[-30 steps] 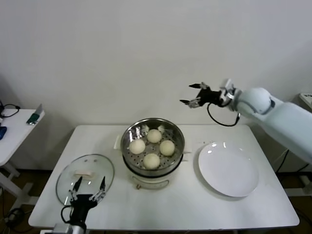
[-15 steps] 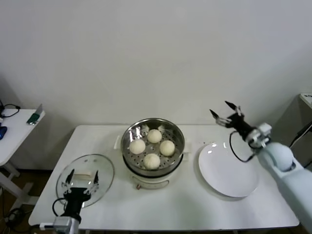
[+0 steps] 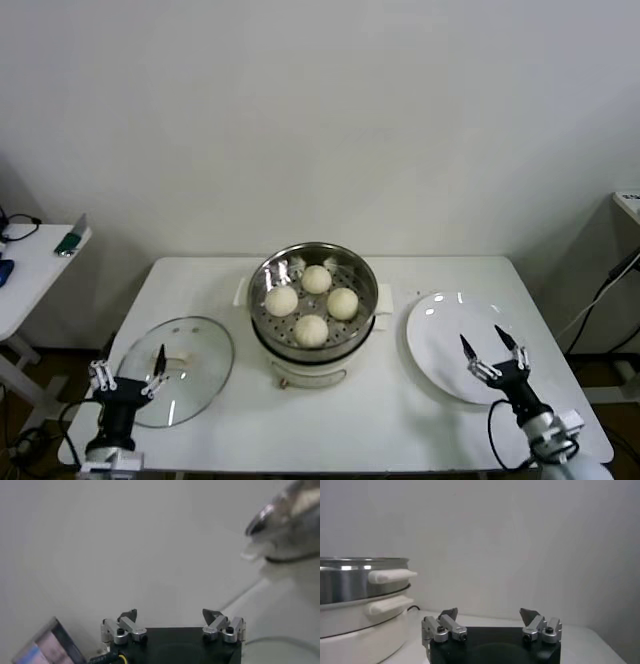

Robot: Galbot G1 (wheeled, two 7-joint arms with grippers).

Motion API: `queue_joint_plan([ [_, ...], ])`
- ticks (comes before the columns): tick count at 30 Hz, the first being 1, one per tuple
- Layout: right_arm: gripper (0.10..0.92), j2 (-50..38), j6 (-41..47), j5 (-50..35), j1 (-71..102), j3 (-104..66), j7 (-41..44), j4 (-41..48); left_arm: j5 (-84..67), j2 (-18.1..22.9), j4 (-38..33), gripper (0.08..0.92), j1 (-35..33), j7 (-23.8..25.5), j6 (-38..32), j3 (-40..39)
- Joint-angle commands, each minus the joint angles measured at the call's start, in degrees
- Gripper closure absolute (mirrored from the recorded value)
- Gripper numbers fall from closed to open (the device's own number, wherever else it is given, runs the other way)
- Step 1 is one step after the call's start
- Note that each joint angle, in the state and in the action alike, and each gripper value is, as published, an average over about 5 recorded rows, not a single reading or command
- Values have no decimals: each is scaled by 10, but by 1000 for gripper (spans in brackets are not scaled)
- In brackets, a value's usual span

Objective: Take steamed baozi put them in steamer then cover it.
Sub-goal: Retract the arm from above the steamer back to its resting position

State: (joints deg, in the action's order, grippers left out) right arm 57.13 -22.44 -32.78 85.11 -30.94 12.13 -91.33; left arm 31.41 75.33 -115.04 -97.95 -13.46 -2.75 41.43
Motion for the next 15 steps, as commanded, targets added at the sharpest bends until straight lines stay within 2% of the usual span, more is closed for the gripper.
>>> queue_joint_plan([
  [1,203,63,-69,8,67,-37,-11,-10,417,-31,127,177,3,-168,20,-11],
  [6,203,68,-61,2,67,-29,-18,-9,452,-26,190,177,27,-198,10,-16],
  [15,203,79,-62,-9,69,-27,-19,1,453,-38,277,177,77,-209,-41,-22],
])
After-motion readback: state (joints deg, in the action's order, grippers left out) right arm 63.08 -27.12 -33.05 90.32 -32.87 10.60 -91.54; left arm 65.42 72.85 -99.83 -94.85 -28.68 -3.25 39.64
